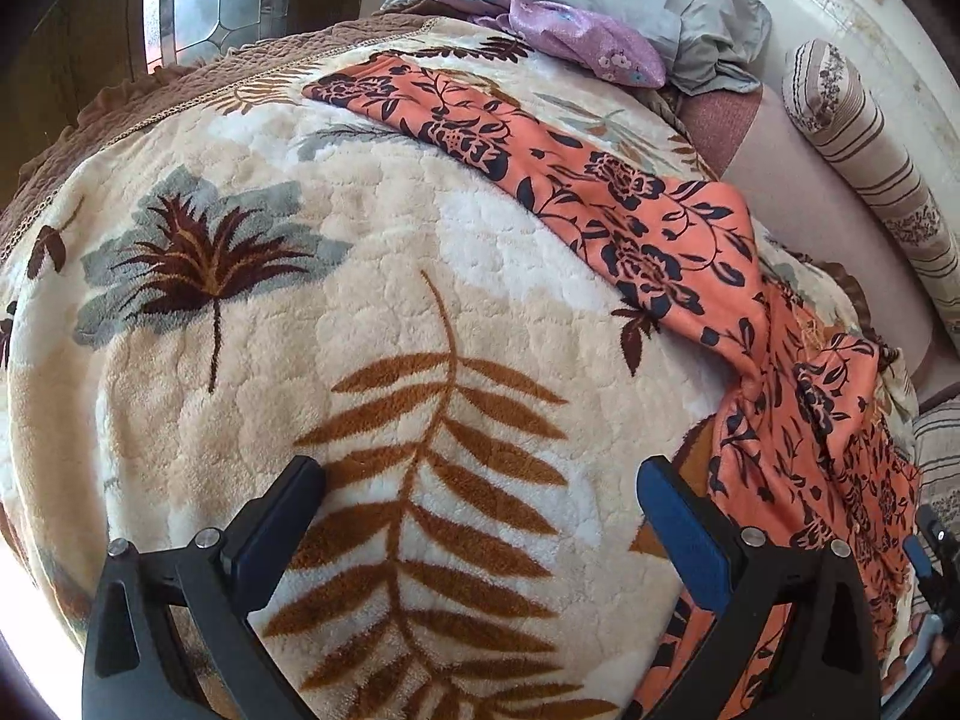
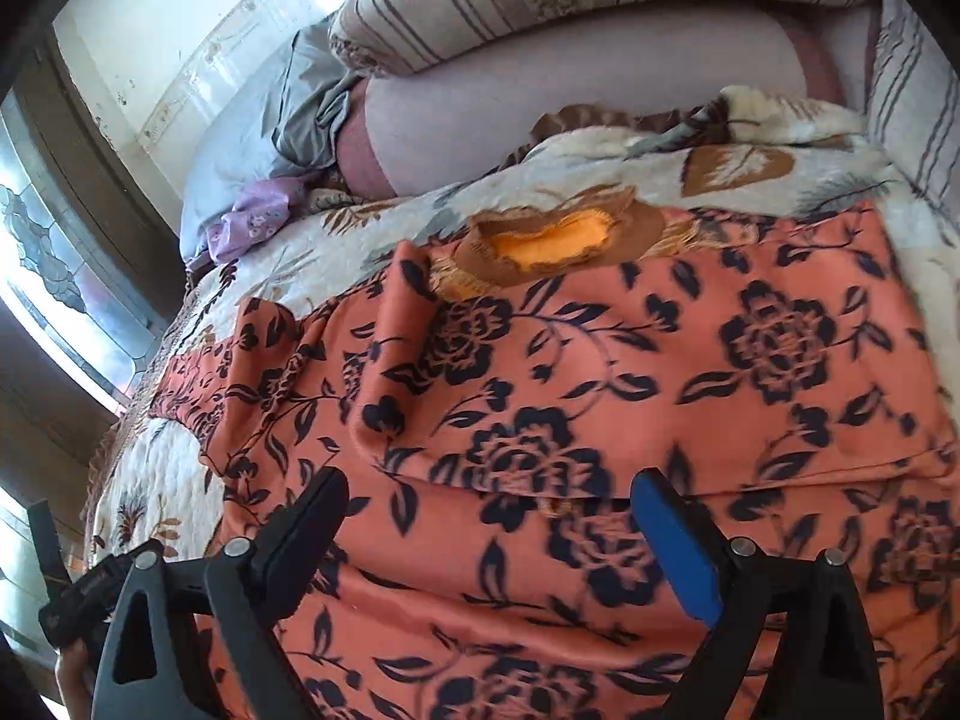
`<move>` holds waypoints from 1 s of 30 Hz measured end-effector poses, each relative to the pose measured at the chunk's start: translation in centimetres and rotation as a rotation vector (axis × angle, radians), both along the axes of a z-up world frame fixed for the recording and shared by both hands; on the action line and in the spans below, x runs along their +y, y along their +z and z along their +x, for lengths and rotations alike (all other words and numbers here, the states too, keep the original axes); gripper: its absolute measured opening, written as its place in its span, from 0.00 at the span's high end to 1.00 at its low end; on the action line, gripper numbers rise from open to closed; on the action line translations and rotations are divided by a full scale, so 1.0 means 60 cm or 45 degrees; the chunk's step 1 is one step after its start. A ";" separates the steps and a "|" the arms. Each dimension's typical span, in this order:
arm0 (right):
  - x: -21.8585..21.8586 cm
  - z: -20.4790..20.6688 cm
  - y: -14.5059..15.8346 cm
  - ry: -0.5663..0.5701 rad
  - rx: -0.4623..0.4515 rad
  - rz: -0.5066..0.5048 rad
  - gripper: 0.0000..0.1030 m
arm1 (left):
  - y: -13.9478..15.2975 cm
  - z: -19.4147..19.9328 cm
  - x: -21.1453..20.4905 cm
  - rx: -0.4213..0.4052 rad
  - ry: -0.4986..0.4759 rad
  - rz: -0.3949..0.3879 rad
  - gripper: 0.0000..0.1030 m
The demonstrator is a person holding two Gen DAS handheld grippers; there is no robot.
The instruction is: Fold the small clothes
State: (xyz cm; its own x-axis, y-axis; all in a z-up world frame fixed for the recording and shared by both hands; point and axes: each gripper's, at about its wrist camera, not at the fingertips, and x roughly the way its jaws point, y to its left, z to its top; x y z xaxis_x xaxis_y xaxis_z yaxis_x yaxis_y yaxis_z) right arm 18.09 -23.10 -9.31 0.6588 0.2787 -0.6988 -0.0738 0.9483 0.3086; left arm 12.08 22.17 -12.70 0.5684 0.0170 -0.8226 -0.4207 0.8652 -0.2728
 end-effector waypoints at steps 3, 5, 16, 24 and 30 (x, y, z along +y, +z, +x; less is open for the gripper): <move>-0.076 -0.013 0.013 -0.096 -0.057 -0.070 0.06 | 0.042 -0.017 -0.022 -0.198 -0.084 -0.014 0.00; -0.127 -0.025 -0.003 -0.137 -0.048 -0.024 0.06 | 0.073 -0.014 -0.059 -0.290 -0.255 -0.072 0.00; -0.168 -0.035 -0.112 -0.112 -0.024 0.149 0.02 | 0.059 0.232 -0.308 -0.149 -0.680 -0.742 0.00; -0.164 -0.034 -0.115 -0.101 -0.036 0.155 0.01 | -0.037 0.296 -0.319 -0.002 -0.463 -0.747 0.07; -0.161 -0.033 -0.117 -0.101 -0.034 0.145 0.01 | -0.053 0.320 -0.303 0.080 -0.357 -0.743 0.91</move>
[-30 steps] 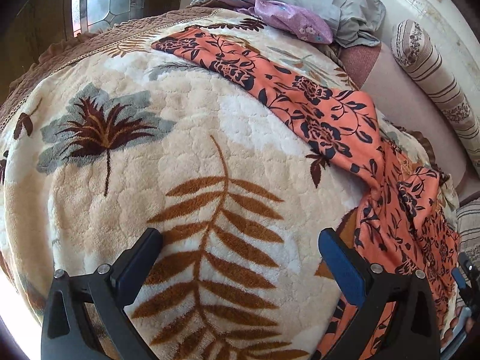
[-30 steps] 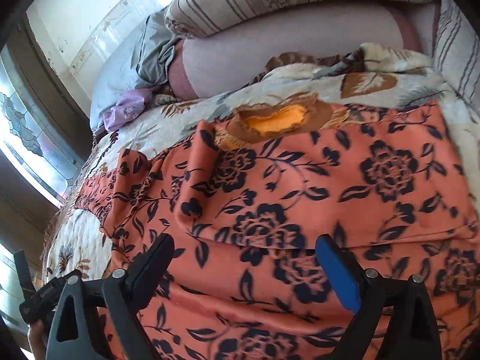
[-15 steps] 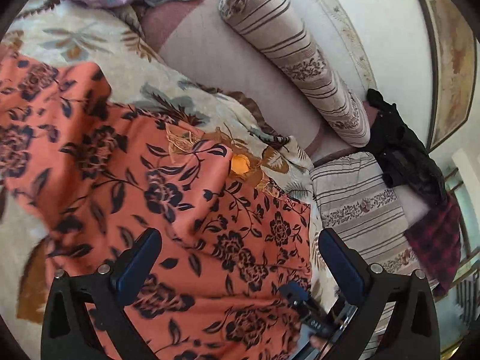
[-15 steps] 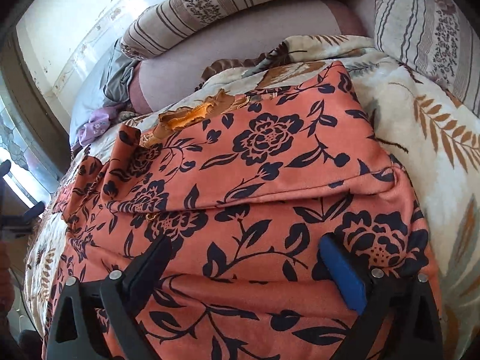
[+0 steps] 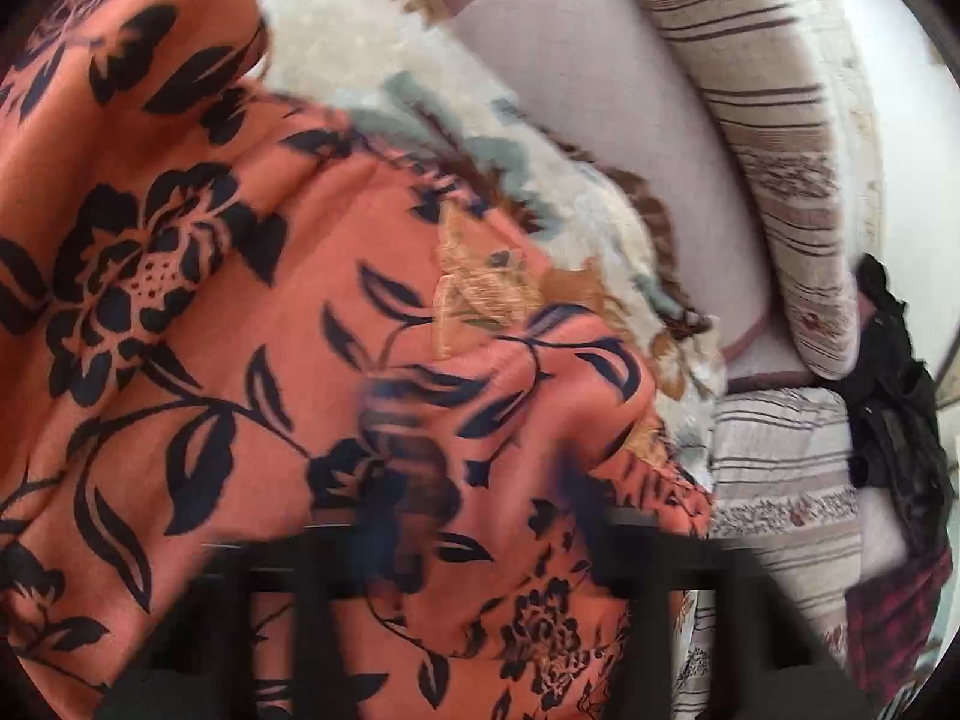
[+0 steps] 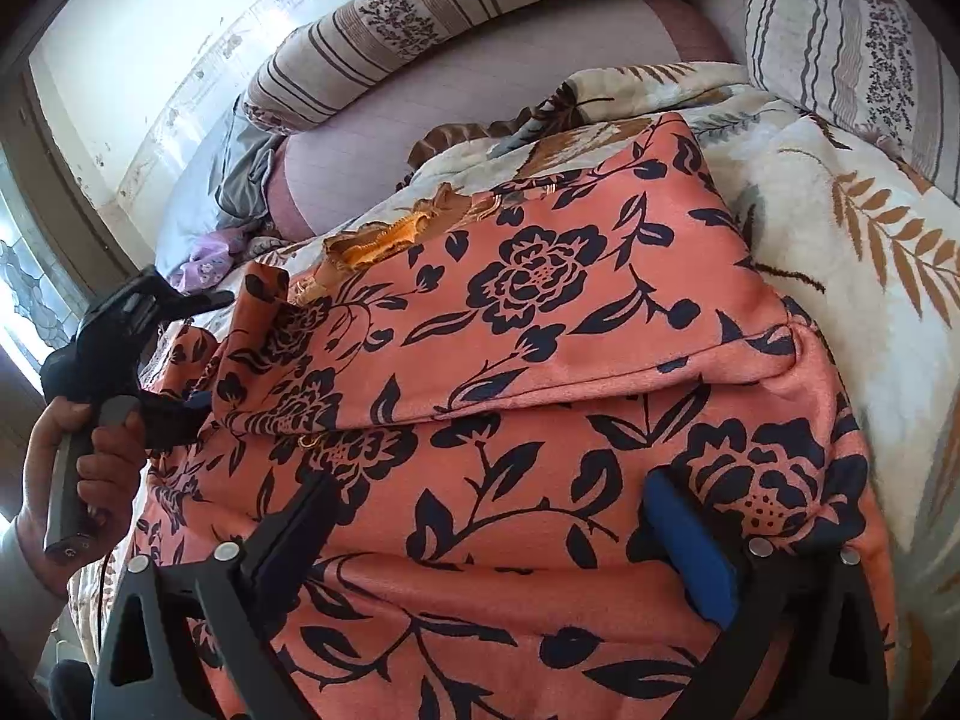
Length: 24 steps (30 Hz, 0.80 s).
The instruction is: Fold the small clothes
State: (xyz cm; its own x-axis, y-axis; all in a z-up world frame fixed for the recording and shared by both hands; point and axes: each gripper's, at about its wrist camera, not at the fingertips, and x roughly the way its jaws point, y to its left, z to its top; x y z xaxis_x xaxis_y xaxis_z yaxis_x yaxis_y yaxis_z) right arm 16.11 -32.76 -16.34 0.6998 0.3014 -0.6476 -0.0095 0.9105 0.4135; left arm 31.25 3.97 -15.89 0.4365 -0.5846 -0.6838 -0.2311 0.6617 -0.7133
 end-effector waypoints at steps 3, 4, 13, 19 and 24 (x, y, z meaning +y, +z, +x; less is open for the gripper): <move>0.000 0.001 -0.001 0.001 0.002 -0.004 0.01 | 0.043 -0.030 0.016 -0.125 0.086 0.087 0.91; 0.001 0.001 -0.001 0.000 0.002 -0.004 0.01 | 0.074 -0.052 0.015 -0.226 0.092 0.170 0.91; 0.004 0.004 -0.002 0.001 0.006 -0.017 0.01 | 0.009 -0.122 0.059 -0.135 0.266 0.288 0.86; 0.008 0.006 -0.003 -0.001 0.010 -0.033 0.01 | 0.059 -0.115 0.070 -0.240 0.233 0.418 0.60; 0.009 0.006 -0.004 -0.002 0.008 -0.033 0.01 | 0.053 -0.103 0.093 -0.205 0.214 0.454 0.61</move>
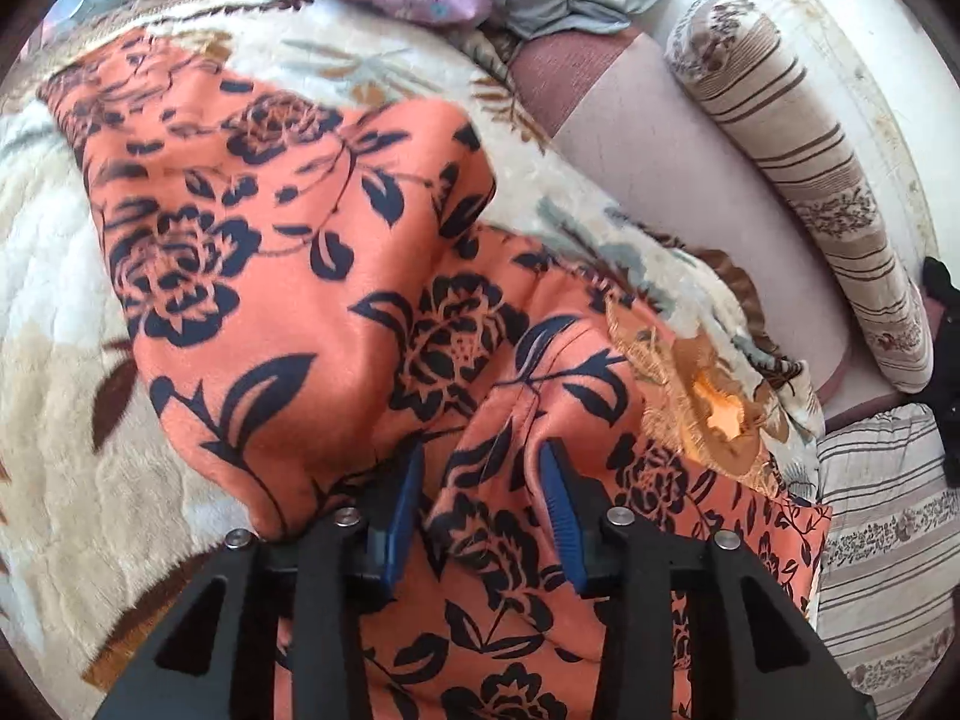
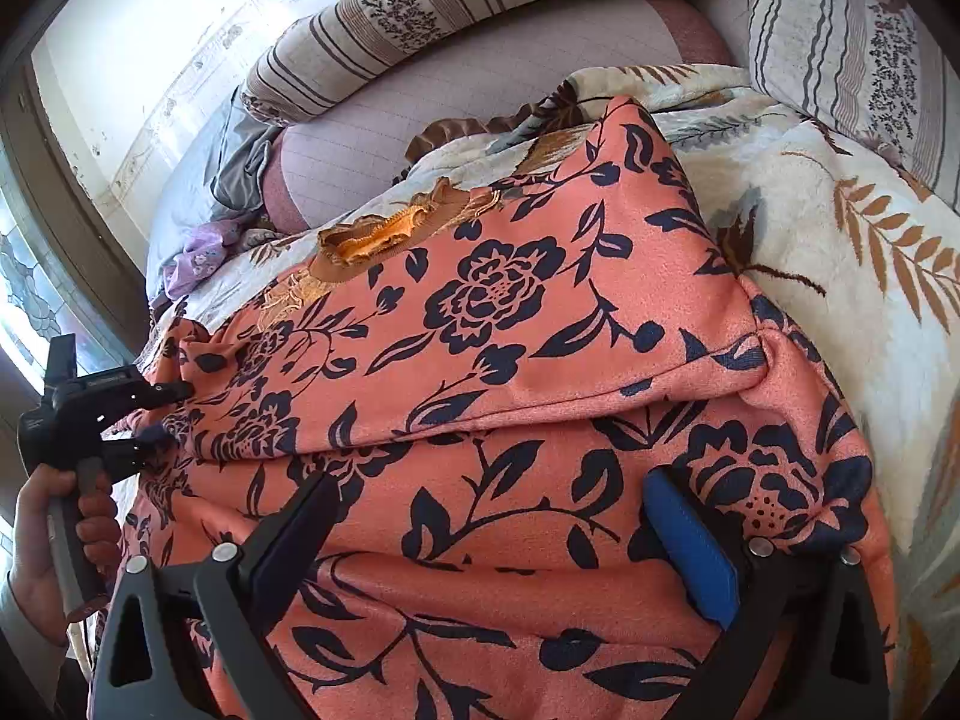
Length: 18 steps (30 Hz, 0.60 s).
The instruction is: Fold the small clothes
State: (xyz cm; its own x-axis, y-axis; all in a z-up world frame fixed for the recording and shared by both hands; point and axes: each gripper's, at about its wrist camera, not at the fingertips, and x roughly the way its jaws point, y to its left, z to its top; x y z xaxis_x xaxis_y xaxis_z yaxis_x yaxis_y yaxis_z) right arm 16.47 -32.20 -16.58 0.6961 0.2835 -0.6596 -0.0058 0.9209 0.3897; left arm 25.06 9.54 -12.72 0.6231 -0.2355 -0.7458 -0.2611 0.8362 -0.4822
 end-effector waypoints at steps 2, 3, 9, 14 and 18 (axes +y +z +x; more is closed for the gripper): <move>0.000 0.001 -0.001 0.000 0.000 0.000 0.01 | -0.001 0.001 0.005 0.009 -0.014 -0.019 0.61; 0.000 0.001 -0.001 0.001 0.001 -0.002 0.01 | -0.007 0.003 0.004 0.026 -0.030 -0.051 0.61; 0.000 0.001 -0.001 0.000 0.000 0.000 0.01 | -0.001 -0.013 0.010 0.020 -0.016 -0.157 0.61; 0.000 0.001 0.000 0.001 0.000 0.000 0.01 | -0.018 0.005 0.010 0.151 -0.018 -0.152 0.91; 0.001 0.001 0.000 0.001 0.002 -0.002 0.01 | 0.040 -0.018 0.005 -0.008 -0.003 -0.067 0.95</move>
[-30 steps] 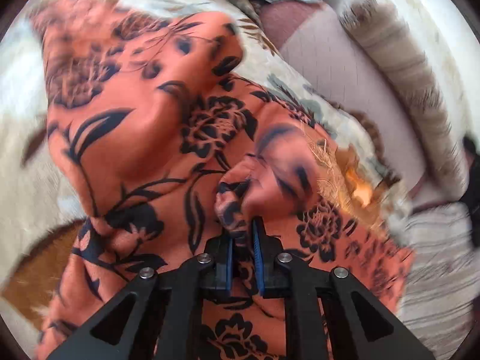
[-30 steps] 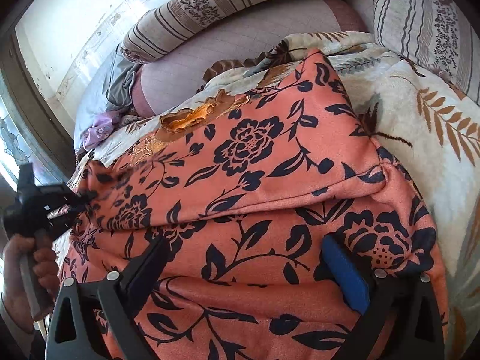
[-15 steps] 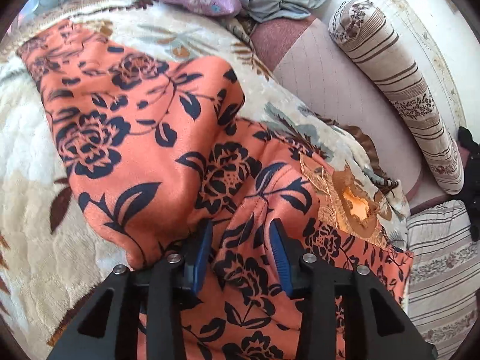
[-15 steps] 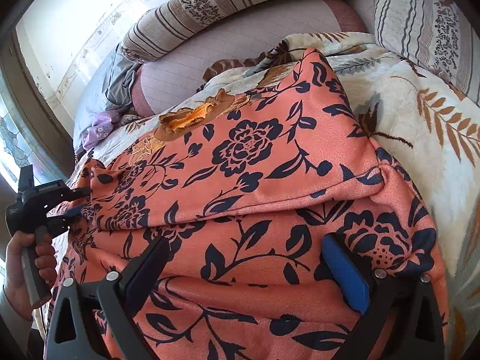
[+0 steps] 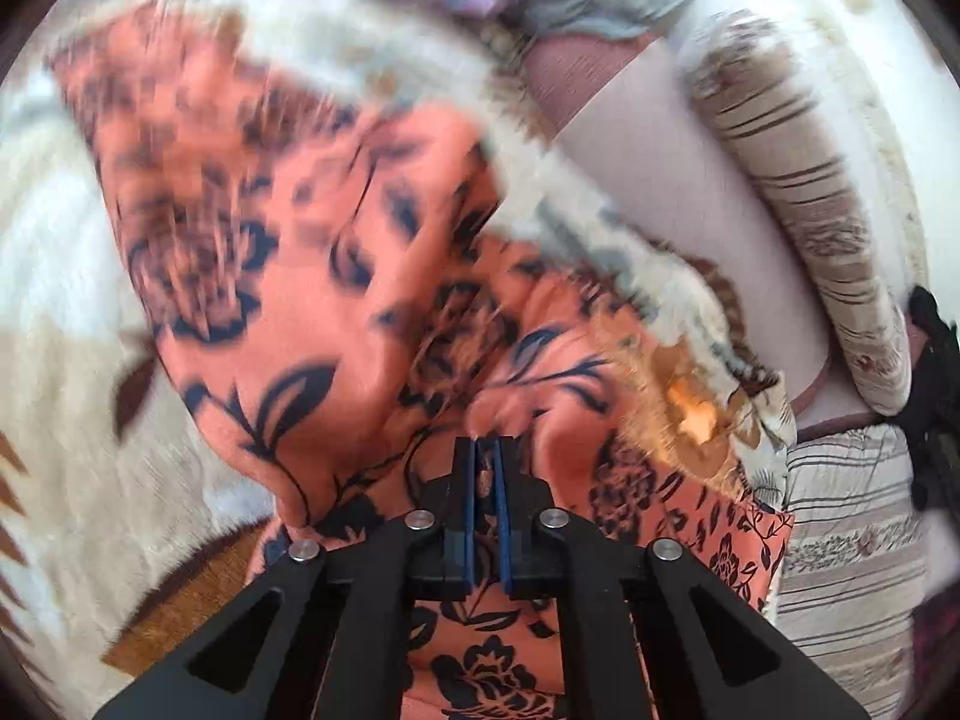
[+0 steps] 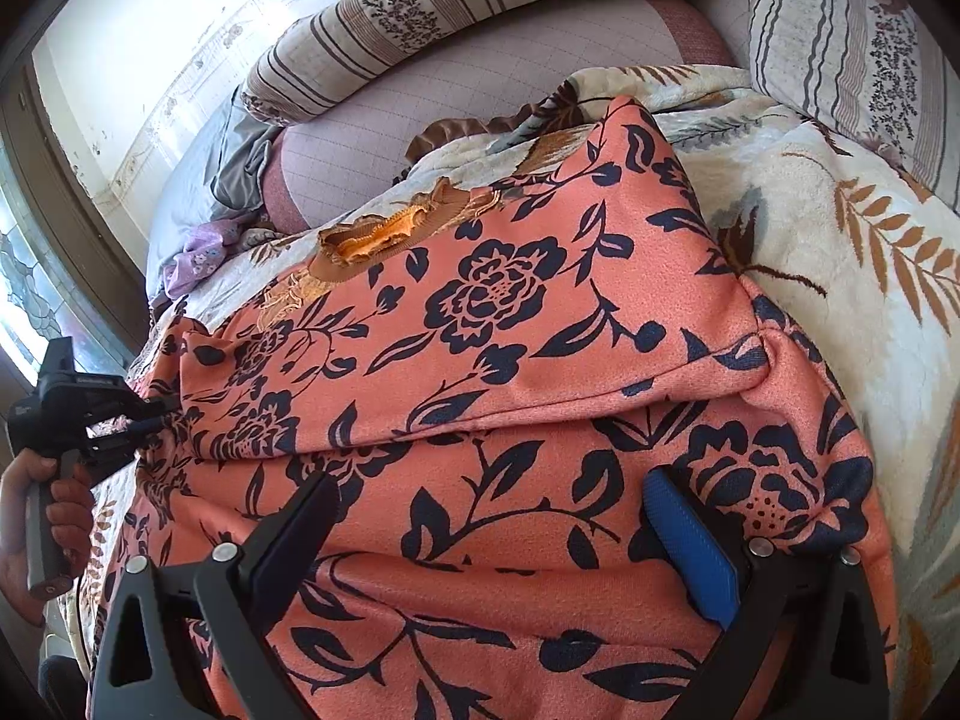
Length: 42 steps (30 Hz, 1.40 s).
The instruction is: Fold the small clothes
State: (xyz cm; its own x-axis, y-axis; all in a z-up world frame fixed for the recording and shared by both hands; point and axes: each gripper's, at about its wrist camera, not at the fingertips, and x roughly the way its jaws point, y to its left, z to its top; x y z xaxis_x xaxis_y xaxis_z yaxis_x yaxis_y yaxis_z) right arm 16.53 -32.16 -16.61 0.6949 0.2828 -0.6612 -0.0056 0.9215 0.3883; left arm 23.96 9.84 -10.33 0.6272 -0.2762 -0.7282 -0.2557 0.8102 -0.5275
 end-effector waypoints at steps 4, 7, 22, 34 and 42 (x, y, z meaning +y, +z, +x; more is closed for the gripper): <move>-0.001 0.000 0.000 0.001 0.000 0.001 0.01 | 0.051 -0.059 -0.022 -0.189 0.040 0.231 0.95; -0.001 0.000 0.000 0.001 0.000 -0.001 0.01 | -0.031 -0.029 -0.025 0.110 -0.006 0.287 0.93; -0.027 -0.012 0.078 0.012 -0.030 0.136 0.02 | -0.037 0.020 -0.086 0.035 -0.250 0.585 0.31; -0.205 0.284 0.029 -0.041 0.137 0.598 0.03 | -0.054 0.034 -0.077 -0.034 -0.308 0.596 0.26; -0.261 0.261 0.104 -0.192 -0.026 0.654 0.06 | -0.056 0.023 -0.094 -0.029 -0.333 0.622 0.20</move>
State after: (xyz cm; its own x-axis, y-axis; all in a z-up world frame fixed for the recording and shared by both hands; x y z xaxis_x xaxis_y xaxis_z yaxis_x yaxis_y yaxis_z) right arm 32.18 -47.80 -10.39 0.7639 0.4626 -0.4500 0.0999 0.6040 0.7907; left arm 25.32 4.22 -13.67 0.6003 -0.0583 -0.7976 -0.0057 0.9970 -0.0771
